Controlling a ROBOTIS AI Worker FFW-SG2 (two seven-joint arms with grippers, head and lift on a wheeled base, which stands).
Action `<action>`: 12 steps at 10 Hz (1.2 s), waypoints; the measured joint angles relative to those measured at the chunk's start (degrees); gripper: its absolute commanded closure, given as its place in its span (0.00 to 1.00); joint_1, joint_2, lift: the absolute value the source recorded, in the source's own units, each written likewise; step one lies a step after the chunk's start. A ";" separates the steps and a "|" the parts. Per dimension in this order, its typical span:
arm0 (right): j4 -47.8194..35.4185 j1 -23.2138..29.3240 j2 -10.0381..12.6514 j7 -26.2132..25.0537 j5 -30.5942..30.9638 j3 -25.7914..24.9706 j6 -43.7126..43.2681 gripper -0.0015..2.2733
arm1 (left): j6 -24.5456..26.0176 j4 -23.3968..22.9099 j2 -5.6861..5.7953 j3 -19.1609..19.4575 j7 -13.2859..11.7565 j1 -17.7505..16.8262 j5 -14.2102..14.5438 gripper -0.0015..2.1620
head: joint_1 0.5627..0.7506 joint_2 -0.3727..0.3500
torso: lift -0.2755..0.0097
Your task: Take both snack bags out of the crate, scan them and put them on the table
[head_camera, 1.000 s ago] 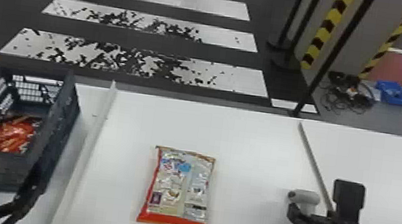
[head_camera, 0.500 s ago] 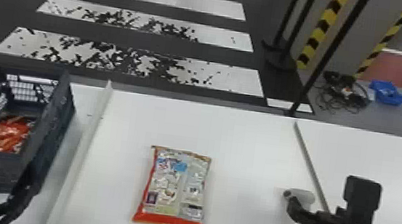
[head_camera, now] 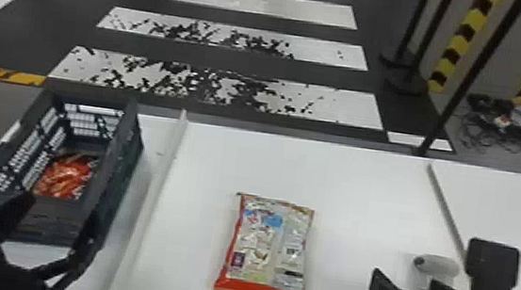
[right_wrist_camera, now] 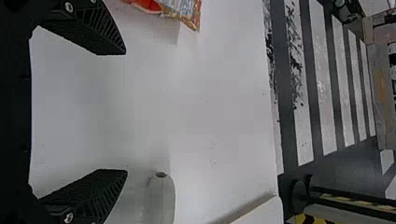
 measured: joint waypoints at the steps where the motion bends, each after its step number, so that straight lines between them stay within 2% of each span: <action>1: -0.04 0.01 0.32 1.05 -2.70 0.33 0.49 0.04 | 0.00 -0.11 0.04 0.04 -0.08 0.08 0.00 0.07 | 0.70 0.58 | 0.64; 4: 0.80 -0.54 1.04 2.63 -7.26 1.46 1.99 0.04 | 0.00 -0.14 0.00 0.06 -0.94 0.17 0.59 0.07 | 0.70 0.68 | 0.64; 8: 6.76 -3.24 1.73 4.84 -13.35 2.59 3.42 0.04 | 0.48 -0.07 -0.13 0.06 -1.34 0.24 1.37 0.07 | 0.70 0.78 | 0.64; 12: 12.46 -6.54 1.75 6.52 -14.24 5.35 3.24 0.04 | 0.53 0.12 -0.18 0.05 -1.42 0.32 1.41 0.07 | 0.70 0.85 | 0.64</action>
